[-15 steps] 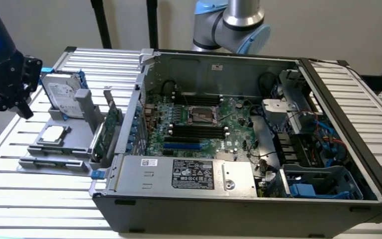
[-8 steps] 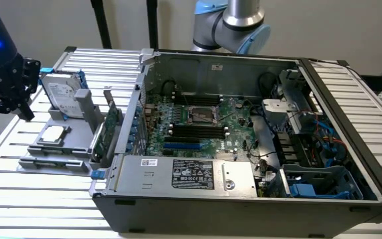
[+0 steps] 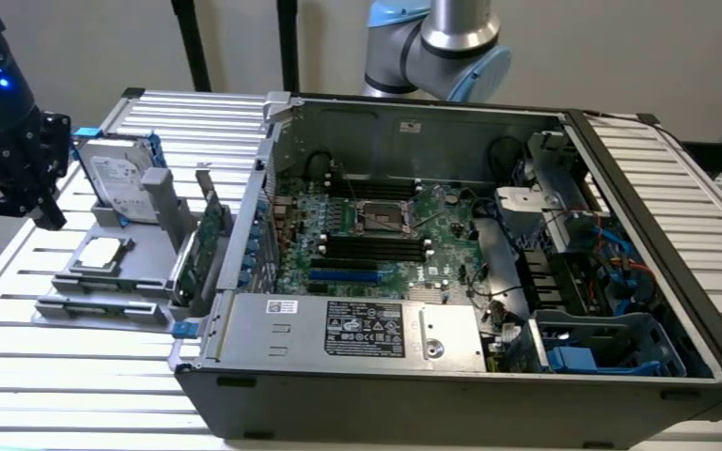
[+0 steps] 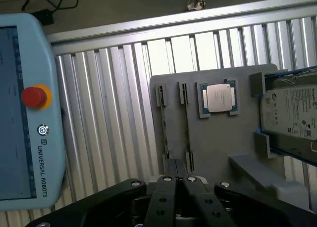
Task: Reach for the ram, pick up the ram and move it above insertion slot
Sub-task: 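Pick up the ram and move it above insertion slot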
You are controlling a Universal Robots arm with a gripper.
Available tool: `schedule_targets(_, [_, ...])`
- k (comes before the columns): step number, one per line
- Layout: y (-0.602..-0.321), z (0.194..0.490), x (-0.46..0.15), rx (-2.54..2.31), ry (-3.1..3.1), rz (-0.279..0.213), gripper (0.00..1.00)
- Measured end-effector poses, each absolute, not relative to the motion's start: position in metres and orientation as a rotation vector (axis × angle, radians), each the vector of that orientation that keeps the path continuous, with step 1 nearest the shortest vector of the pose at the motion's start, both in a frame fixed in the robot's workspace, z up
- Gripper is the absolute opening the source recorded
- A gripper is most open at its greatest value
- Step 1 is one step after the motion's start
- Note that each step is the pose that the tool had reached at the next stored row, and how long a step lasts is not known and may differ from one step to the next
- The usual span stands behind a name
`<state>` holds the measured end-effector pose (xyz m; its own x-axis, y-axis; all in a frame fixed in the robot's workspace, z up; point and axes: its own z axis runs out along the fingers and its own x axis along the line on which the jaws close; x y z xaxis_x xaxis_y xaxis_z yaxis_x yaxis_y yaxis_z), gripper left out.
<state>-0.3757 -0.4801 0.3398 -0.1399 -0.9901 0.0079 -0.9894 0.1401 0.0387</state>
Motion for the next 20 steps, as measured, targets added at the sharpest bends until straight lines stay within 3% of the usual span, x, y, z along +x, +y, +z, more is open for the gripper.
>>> schedule_targets(5, [-0.480, 0.340, -0.376, 2.078, -2.314, -0.036, 0.12])
schedule_targets(11, [-0.480, 0.335, -0.376, 2.080, -2.315, -0.034, 0.36])
schedule_targets(20, [-0.481, 0.318, -0.376, 2.080, -2.315, -0.034, 0.36])
